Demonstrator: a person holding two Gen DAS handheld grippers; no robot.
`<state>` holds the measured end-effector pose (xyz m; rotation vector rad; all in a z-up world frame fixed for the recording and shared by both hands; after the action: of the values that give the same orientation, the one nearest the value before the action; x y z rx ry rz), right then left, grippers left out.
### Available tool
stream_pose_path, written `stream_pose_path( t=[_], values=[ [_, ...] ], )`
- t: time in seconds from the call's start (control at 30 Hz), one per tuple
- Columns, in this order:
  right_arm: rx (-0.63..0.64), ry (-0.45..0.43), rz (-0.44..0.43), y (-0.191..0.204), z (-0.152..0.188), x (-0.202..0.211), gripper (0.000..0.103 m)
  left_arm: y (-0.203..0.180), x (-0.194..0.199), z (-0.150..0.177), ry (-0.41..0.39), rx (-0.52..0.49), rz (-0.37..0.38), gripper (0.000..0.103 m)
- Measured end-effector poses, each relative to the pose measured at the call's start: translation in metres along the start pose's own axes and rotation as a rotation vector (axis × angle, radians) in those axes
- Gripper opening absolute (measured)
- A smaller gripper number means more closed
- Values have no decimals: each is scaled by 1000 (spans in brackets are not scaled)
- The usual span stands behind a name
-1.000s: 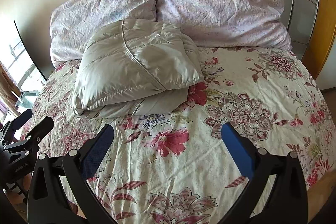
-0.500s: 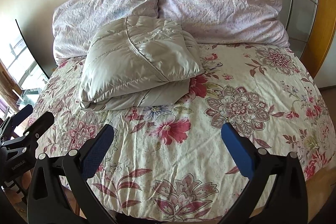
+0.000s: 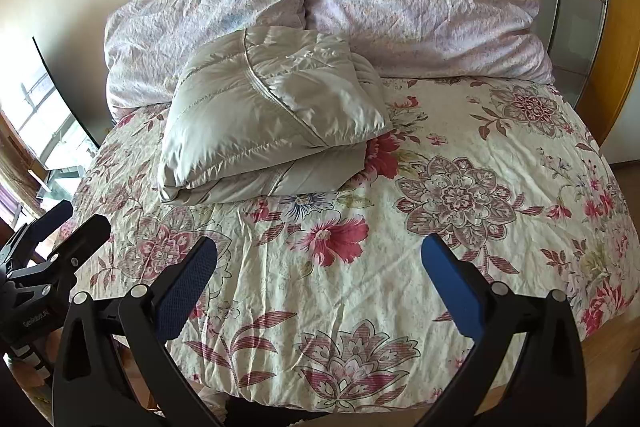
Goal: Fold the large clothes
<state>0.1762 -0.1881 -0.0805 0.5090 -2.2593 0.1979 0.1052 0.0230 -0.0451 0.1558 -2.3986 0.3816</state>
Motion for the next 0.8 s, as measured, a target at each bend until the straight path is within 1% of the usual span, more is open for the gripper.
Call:
stream_pose_path(
  t=[0.27,0.8],
  values=[
    [-4,2,-2,-2,0,0,102,-3,0,1,12,4,20,101],
    [3,2,1,-3,1,1,102,-4,0,1,12,4,21,101]
  ],
)
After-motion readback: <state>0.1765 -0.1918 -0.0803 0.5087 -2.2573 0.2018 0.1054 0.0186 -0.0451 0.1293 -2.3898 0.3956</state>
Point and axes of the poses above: each gripper's, at about its wrist camera, not at the fingertips, and x roughly against the way its jaws point, y to its left, z to its underside, the point moved 2 cm from there along -x, roughly the way its jaws point, and after that the axes turned 13 degrees about x, right-handed, at the moved point
